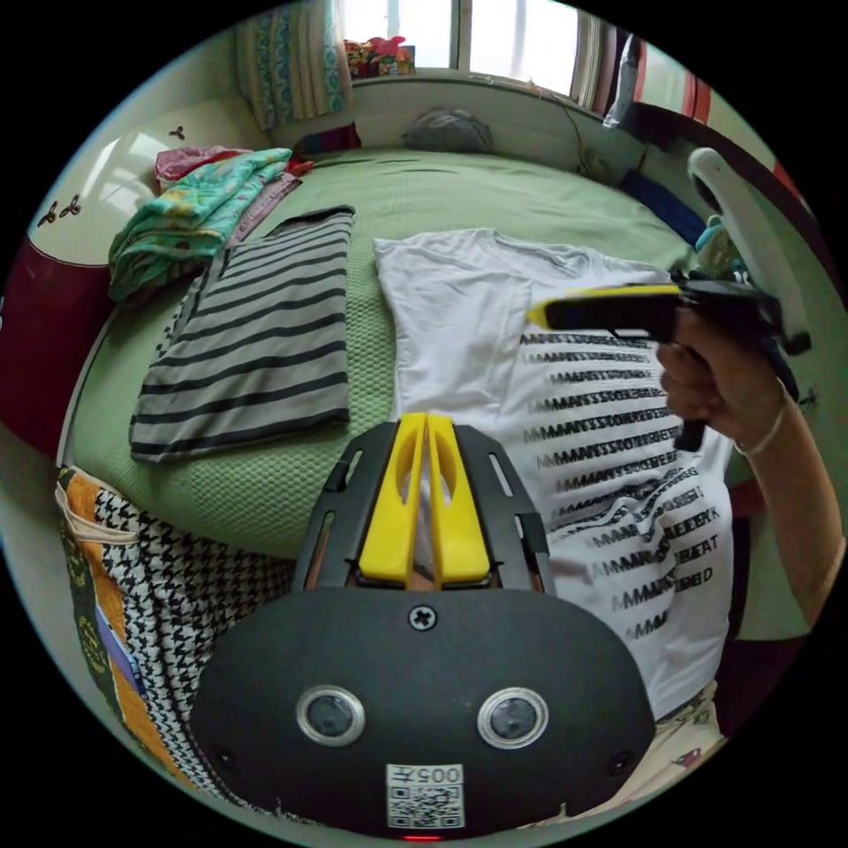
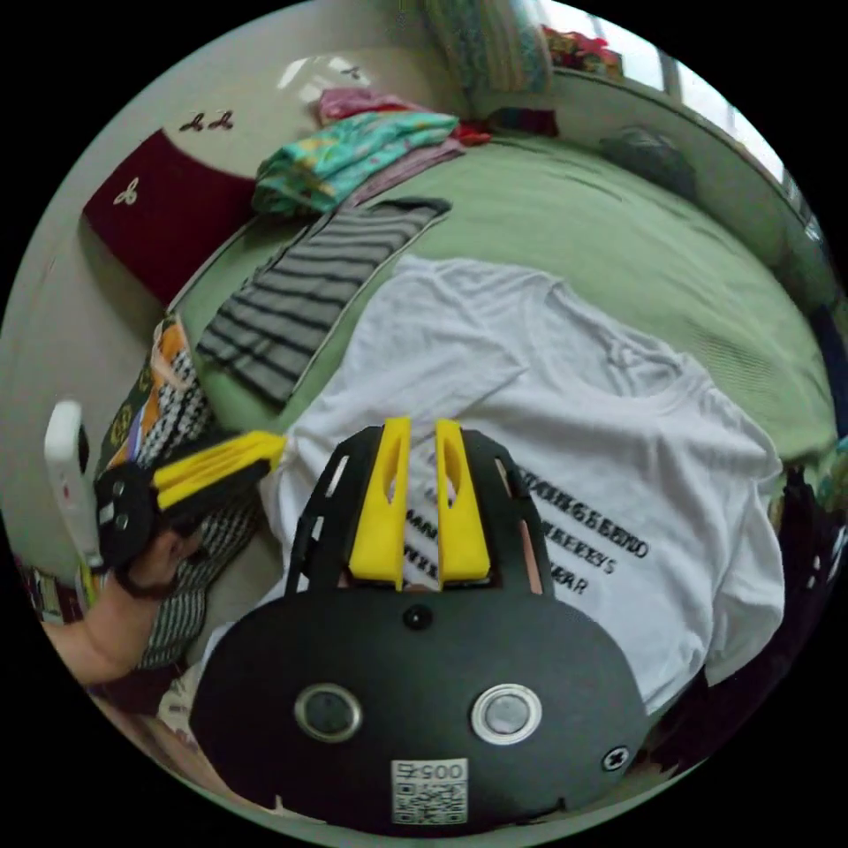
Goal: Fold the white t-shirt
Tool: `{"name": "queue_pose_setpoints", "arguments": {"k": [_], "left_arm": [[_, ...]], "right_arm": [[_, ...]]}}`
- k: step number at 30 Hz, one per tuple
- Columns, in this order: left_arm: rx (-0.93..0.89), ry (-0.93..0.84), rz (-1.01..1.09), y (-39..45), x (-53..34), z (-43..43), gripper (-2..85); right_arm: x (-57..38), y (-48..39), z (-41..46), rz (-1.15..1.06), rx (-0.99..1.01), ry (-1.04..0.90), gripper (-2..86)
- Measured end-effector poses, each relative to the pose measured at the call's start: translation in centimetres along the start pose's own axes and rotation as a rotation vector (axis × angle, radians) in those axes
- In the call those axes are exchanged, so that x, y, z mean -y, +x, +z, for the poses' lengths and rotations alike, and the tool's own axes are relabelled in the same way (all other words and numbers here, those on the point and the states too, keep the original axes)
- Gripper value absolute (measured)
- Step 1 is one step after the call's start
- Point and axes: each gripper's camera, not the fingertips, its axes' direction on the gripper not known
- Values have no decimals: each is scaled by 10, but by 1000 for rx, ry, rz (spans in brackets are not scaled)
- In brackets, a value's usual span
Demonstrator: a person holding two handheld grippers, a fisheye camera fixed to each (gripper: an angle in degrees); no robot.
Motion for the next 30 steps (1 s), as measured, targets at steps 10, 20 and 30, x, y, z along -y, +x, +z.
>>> {"name": "queue_pose_setpoints", "arguments": {"k": [10, 20, 30], "left_arm": [[-78, -78, 20, 38, 13, 55, -4], [-77, -72, 88, 75, 19, 44, -7], [-110, -55, 247, 155, 38, 41, -7]], "right_arm": [[29, 31, 38, 82, -121, -70, 4], [-57, 59, -39, 237, -118, 120, -9], [-217, 113, -121, 339, -265, 94, -10]]}}
